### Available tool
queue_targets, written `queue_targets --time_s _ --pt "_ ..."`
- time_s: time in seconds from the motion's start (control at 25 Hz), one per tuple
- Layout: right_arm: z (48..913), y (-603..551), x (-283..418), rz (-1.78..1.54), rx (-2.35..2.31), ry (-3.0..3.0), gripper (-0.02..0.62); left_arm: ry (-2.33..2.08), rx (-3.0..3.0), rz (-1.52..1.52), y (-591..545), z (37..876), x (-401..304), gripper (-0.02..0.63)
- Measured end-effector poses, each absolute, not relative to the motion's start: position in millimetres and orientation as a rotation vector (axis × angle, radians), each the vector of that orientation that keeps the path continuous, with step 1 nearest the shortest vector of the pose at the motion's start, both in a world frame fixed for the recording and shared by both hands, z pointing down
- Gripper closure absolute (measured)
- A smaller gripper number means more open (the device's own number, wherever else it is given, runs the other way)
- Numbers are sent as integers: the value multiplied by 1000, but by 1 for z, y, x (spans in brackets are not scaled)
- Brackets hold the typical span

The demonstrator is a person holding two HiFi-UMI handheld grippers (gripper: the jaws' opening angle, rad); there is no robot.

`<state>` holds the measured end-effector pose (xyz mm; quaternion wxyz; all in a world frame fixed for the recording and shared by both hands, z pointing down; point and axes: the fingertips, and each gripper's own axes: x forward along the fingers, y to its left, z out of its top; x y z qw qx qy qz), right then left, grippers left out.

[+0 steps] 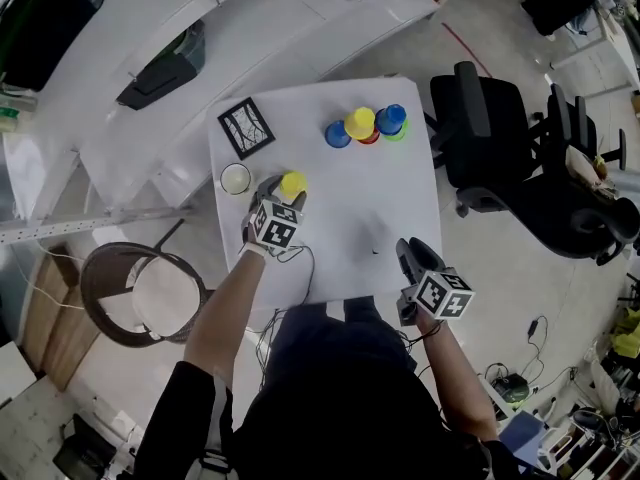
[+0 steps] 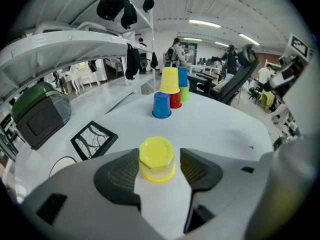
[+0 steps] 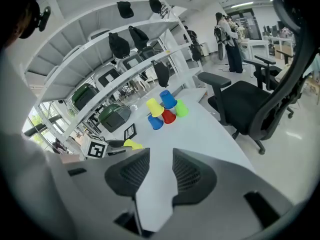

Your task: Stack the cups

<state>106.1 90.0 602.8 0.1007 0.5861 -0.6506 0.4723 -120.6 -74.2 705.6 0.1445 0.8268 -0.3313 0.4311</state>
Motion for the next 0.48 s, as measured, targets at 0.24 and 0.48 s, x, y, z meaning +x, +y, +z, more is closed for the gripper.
queue_targets --time_s 0.24,0.48 --pt "606 89 112 1398 1703 -1927 459 -982 2339 1282 -76 705 -124 394" --pt "603 84 118 1392 1676 -1966 462 -966 2334 1293 -74 683 -116 394"
